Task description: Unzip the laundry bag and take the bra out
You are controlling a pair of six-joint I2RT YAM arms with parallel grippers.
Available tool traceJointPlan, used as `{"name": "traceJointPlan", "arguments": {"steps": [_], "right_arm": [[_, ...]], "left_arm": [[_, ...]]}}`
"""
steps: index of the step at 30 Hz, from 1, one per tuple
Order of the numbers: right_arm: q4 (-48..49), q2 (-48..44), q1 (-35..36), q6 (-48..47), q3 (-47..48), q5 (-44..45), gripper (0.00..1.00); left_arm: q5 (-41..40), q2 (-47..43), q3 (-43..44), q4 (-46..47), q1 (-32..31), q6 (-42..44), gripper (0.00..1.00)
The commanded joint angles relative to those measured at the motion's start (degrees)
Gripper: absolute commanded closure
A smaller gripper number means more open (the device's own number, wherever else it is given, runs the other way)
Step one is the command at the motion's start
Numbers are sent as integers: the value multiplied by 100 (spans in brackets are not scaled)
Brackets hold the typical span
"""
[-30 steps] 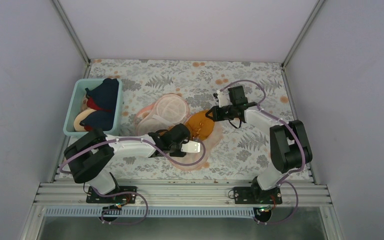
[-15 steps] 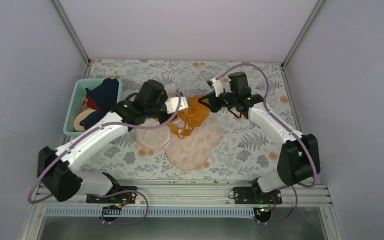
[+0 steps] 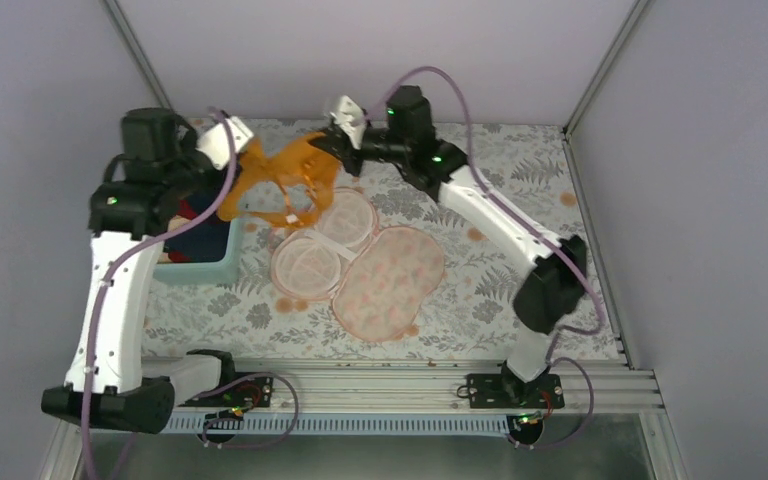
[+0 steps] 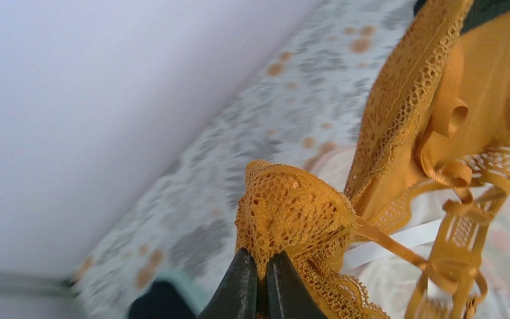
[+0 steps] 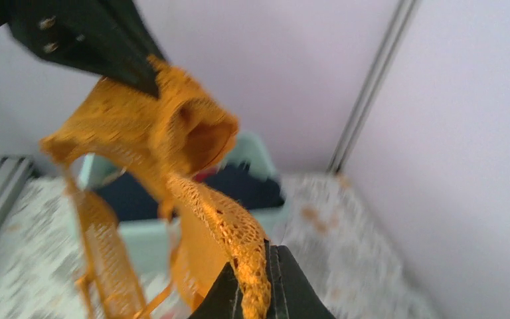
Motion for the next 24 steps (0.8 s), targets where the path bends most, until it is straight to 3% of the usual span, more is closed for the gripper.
{"name": "traceJointPlan", "arguments": {"steps": [1,6,10,15,19,24], "right_arm": [[631,1420,400,-311,1872,335,97],[1487,3427,793,-105,4219,614,97],[3226,4139,1027,-42,4231,1072,97],[4692,5110,1232,271,4840,1984,97],[5326,5668,1411,160,5333,1876,97],[5213,5894,1581,-261,5270,1726,97]], "left_arm": [[412,-107,451,-688,1236,532,98],[1330,261,906,-829,3061,1085,98],[2164,749,1178,-946,4198,1494,98],[2414,1077,1016,-921,4642,2072,98],[2404,1175,977,-653,4958,2369,98],[2663,1380,956,-1020,5112,3256,98]]}}
